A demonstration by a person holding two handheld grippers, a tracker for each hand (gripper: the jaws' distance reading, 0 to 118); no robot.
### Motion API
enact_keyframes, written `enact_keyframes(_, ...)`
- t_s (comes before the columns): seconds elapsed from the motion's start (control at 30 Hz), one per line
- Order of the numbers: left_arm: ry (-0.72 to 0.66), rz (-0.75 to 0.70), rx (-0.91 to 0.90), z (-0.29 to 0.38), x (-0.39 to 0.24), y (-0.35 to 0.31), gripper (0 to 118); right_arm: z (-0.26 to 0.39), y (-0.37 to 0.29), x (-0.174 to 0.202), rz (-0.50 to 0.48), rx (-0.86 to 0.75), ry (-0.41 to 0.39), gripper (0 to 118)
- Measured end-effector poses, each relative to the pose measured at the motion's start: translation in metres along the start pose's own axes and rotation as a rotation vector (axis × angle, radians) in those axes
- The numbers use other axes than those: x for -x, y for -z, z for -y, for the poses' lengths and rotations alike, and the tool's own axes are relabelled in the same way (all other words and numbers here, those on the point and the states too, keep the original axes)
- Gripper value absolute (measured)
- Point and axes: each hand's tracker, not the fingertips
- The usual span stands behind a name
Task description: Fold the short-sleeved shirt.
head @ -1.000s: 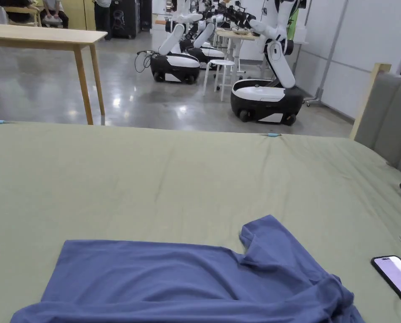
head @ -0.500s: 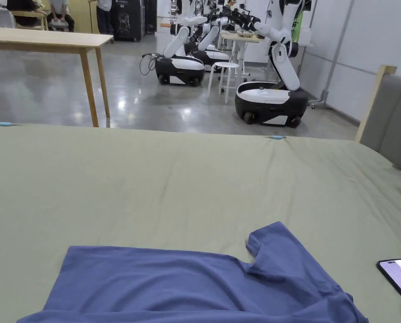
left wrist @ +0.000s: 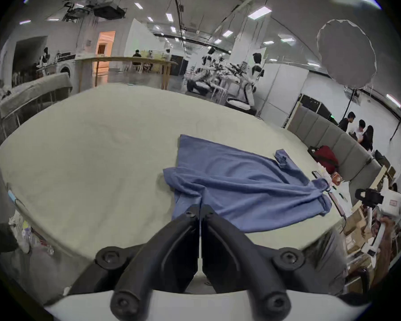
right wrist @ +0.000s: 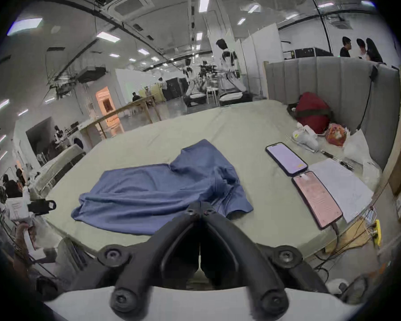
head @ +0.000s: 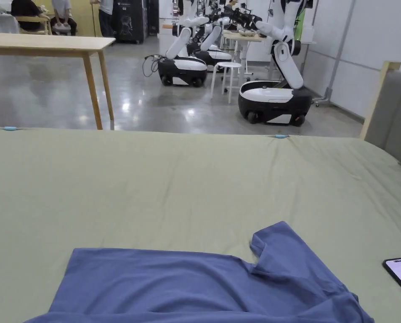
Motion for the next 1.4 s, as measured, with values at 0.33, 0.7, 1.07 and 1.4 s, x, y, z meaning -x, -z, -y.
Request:
enact_keyframes(0.33, 0.123, 0.001, -0.007, -0.124, -0.012, 0.109, 0, -0.021, 0.000, 0.016, -0.061, -0.107, 0.022, 0)
enact_keyframes(0.7, 0.091, -0.091, 0.267, -0.164, 0.034, 0.319, 118, -0.033, 0.005, 0.023, -0.079, -0.091, 0.022, 0)
enact_keyframes(1.07, 0.027, 0.062, 0.335, -0.133, 0.033, 0.331, 106, -0.032, 0.019, 0.026, -0.086, -0.031, 0.010, 0)
enact_keyframes(1.4, 0.101, 0.100, 0.285, -0.129, 0.026, 0.322, 3, -0.032, 0.036, 0.027, -0.097, 0.020, -0.001, 0)
